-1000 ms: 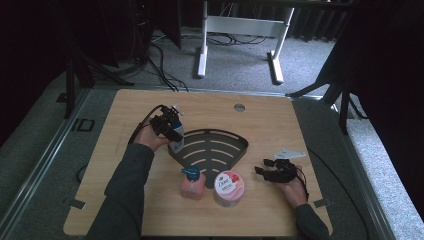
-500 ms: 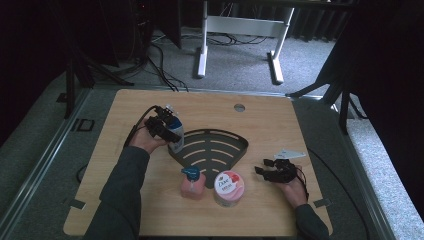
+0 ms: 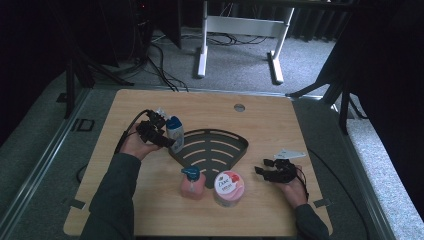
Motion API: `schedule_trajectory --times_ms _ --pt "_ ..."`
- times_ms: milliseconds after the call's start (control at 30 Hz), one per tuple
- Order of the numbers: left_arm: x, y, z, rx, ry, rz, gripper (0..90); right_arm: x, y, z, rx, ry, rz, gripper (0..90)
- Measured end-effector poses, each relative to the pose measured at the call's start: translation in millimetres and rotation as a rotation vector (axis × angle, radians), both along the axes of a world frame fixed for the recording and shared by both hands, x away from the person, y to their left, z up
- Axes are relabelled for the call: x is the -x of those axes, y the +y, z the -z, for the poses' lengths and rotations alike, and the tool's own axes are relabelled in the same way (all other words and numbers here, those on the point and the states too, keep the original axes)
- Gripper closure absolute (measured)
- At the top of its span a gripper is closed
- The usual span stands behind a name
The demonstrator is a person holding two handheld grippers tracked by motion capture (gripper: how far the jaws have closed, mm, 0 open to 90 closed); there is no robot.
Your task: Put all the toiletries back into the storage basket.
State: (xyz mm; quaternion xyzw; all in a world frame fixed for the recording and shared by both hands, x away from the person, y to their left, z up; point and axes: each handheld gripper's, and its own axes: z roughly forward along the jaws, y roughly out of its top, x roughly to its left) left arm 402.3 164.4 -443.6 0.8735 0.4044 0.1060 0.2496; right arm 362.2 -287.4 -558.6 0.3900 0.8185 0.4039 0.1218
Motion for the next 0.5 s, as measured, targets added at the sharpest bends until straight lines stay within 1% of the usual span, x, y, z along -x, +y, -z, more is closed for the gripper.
schedule_trajectory --times_ms 33,133,233,400,467,500 --pt "2.1 0.6 -0.5 0.003 -0.003 0.002 40.7 0.0 0.0 0.0 0.000 0.000 0.000 42.6" --pt "8.4 1.2 -2.3 -0.005 -0.011 0.006 42.1 0.0 0.1 0.0 0.000 0.000 0.000 42.6" --pt "15.3 1.0 -4.5 0.001 -0.026 0.013 42.6 0.0 0.1 0.0 0.000 0.000 0.000 42.6" --pt "28.6 -3.9 -7.9 -0.004 -0.057 0.036 42.9 -0.1 0.0 0.0 0.000 -0.001 -0.001 42.6" --pt "34.2 -6.0 -8.3 0.000 -0.062 0.044 42.9 0.0 0.0 0.0 0.001 -0.001 -0.001 42.6" --pt "34.2 -6.0 -8.3 0.000 -0.062 0.044 42.9 0.0 0.0 0.0 0.001 -0.001 -0.001 42.6"
